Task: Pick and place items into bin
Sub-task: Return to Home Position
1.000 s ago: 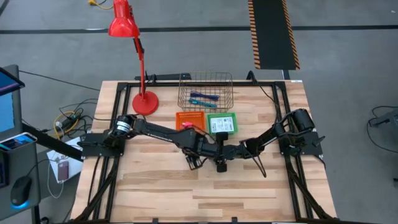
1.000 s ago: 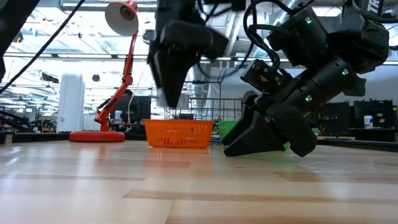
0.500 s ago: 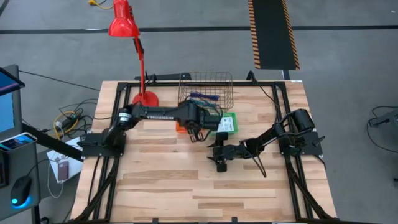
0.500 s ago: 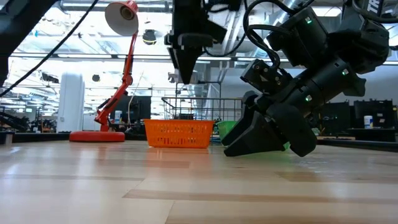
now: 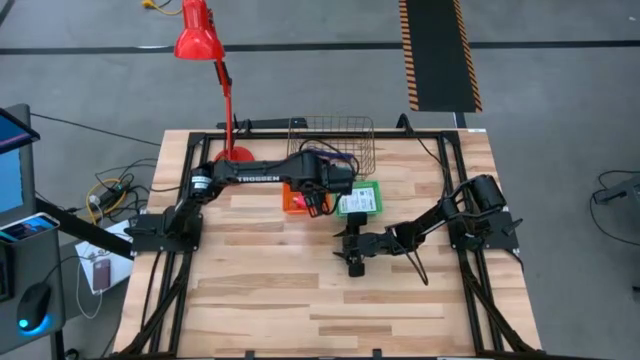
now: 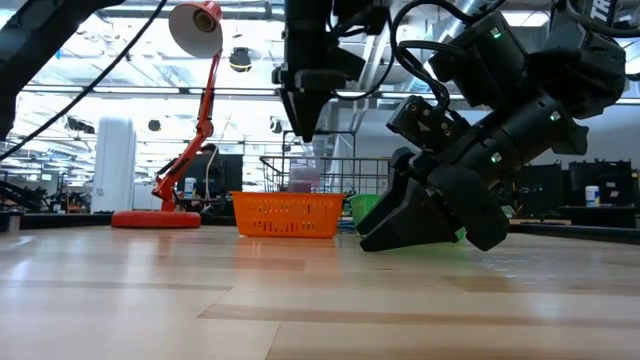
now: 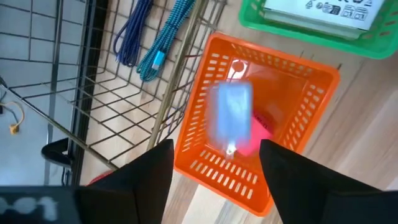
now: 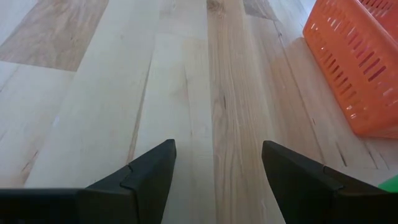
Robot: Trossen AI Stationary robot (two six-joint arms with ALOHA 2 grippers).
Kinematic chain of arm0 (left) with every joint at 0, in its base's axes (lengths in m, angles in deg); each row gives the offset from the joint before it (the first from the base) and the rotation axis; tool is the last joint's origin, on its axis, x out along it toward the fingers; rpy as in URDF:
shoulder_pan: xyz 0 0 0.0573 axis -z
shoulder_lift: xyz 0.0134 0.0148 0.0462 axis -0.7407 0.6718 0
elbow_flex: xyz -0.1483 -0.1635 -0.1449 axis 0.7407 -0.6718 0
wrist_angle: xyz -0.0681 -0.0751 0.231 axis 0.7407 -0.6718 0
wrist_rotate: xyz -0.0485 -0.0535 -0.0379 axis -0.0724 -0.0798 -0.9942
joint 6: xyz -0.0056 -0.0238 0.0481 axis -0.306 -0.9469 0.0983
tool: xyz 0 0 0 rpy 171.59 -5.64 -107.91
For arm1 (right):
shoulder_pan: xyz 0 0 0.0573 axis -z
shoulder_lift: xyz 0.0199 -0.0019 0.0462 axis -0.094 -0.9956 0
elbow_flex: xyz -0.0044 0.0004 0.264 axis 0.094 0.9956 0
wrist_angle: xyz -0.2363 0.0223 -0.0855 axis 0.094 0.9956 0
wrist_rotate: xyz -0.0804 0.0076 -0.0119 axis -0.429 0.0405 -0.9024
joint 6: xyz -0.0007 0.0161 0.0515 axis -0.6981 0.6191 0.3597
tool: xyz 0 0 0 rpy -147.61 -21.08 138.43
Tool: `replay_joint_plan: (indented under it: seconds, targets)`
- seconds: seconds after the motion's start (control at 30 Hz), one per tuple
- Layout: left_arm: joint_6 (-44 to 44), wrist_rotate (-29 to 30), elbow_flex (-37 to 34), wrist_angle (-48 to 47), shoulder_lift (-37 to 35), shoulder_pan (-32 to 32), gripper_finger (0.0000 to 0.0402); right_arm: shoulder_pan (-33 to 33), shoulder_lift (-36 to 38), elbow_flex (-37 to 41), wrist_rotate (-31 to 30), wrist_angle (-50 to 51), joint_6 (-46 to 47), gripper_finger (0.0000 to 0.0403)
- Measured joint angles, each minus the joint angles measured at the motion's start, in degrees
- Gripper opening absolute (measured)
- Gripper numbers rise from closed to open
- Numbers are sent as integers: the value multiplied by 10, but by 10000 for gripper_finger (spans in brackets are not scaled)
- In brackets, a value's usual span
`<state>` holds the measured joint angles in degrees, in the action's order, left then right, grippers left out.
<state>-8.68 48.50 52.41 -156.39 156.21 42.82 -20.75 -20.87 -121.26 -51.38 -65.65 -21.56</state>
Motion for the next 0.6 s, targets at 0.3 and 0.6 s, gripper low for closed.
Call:
replay_joint_plan:
  seconds: [0.3, 0.6]
  targets:
    - [-6, 0, 0, -7, 0, 13, 226, 0, 0, 0, 0, 0, 5, 240]
    - [-18, -22, 0, -75, 0, 28, 226, 0, 0, 0, -1, -5, 9, 240]
